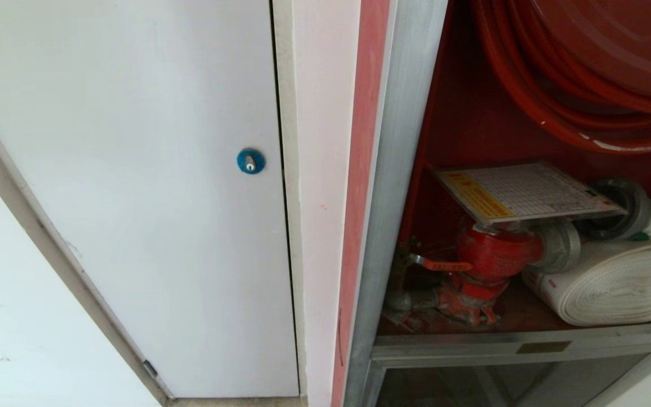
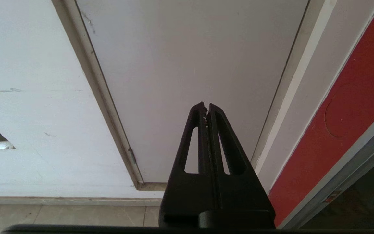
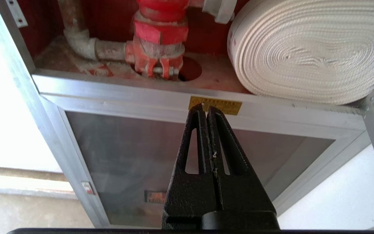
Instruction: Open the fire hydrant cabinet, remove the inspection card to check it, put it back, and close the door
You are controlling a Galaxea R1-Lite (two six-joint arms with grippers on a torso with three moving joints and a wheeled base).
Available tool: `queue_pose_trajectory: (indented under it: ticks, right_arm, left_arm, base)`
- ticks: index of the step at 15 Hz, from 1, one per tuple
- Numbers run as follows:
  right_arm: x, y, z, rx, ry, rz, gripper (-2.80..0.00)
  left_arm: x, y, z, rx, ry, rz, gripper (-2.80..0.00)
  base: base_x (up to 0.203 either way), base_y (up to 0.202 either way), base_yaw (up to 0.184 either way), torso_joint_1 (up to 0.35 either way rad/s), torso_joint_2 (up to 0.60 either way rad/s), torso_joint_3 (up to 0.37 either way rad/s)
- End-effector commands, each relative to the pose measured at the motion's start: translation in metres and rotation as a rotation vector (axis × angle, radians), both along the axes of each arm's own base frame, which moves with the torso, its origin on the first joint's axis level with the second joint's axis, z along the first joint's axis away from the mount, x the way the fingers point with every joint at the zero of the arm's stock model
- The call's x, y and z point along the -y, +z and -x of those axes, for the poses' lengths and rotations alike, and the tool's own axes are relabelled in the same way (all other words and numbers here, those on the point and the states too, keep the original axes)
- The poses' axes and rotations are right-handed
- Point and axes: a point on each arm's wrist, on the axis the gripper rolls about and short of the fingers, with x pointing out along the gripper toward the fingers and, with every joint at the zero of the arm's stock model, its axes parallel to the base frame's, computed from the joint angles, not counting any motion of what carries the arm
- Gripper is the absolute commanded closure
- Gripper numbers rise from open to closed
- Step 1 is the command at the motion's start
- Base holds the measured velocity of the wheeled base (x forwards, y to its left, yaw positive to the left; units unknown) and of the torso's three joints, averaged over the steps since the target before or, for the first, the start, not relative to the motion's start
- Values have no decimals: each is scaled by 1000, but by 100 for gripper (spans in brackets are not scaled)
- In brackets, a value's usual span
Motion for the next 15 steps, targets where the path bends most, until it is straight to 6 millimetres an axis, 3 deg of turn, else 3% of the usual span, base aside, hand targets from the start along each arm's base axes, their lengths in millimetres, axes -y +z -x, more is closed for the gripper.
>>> queue_pose_trajectory:
  ticks: [1,15]
  right_arm:
    - [0,-1,0,-2,1,-1,0]
    - [0,-1,0,-2,2,-19,0]
  left_arm:
    - [0,0,0,-3,1,-2,0]
    - [0,0,0,-1,1,-1,0]
  base:
    - [0,0,0,0,0,0]
    - [0,0,0,0,0,0]
